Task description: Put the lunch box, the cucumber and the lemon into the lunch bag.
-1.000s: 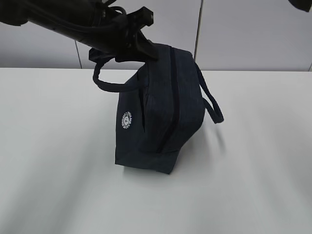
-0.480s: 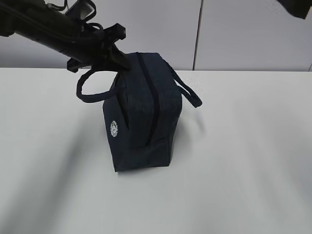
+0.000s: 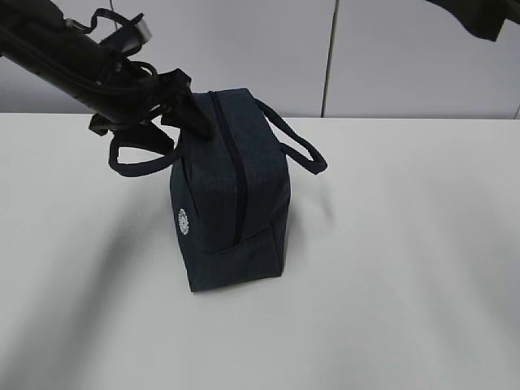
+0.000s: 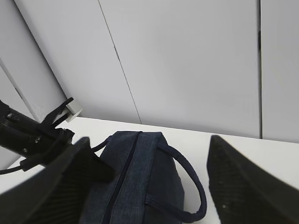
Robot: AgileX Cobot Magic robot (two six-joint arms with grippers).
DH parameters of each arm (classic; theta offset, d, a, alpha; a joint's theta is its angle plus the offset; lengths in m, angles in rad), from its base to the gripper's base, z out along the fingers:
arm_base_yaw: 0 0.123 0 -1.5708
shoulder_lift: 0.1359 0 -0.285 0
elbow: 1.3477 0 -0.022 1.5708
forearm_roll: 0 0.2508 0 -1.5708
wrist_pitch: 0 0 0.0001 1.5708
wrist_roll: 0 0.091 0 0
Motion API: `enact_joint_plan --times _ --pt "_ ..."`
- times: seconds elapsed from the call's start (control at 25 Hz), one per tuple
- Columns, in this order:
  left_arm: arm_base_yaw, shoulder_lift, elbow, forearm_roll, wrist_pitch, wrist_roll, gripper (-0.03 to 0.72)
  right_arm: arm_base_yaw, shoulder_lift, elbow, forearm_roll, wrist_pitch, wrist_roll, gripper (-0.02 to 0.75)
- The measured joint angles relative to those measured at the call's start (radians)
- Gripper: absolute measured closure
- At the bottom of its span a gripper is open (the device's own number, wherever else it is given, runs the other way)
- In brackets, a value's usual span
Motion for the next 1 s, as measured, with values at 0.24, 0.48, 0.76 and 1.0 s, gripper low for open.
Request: enact_joint_plan --times 0.24,0.48,0.76,1.0 --pt "0.015 -0.146 0.000 0.196 0.004 0.000 0.162 0.000 -0.008 0.000 0.000 0.004 0.041 0.171" --pt "0.017 -0.333 0.000 0.287 0.042 0.000 0.167 0.000 -0.023 -0.007 0.000 0.102 0.142 0.230" --pt "0.017 -0.505 0.000 0.296 0.084 0.000 0.188 0.000 -0.020 -0.146 -0.086 0.201 0.227 0.251" --pt "0.017 -0.595 0.000 0.298 0.162 0.000 0.200 0.000 0.049 -0.431 -0.633 0.460 0.749 0.252"
